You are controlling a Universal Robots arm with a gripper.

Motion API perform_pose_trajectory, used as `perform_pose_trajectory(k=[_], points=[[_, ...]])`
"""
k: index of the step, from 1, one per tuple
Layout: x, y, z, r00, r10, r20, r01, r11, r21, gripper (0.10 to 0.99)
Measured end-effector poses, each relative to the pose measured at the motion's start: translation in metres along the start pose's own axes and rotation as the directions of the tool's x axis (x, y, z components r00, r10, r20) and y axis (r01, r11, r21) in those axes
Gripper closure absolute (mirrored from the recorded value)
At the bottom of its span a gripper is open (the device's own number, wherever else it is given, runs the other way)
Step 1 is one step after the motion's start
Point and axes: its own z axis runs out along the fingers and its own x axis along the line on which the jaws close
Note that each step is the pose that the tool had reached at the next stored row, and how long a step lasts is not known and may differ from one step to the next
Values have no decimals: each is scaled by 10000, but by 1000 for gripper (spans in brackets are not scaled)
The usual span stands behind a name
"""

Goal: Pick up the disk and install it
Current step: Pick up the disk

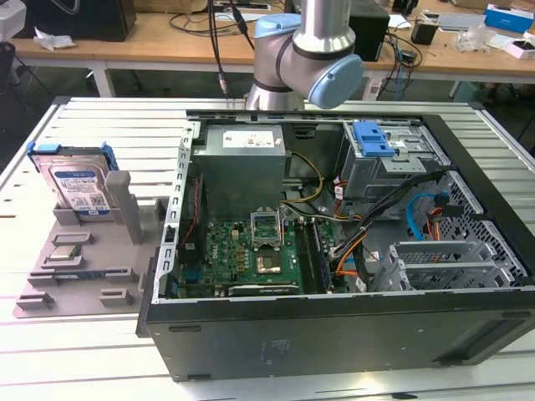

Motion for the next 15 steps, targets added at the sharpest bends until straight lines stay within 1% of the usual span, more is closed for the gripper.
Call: perform_pose_trajectory(k=[4, 6, 8, 11, 14, 15], points=[[0, 0, 0, 9989, -463, -20, 463, 9989, -10, 980], [0, 0, 0, 9959, -901, -38, 901, 9959, -21, 980], [0, 0, 0, 9925, -1222, -51, 1222, 9925, -30, 980], [0, 0, 0, 9886, -1502, -63, 1502, 9887, -37, 980], [0, 0, 0, 9810, -1938, -80, 1937, 9810, -50, 980], [0, 0, 0, 9752, -2212, -91, 2211, 9752, -58, 980]])
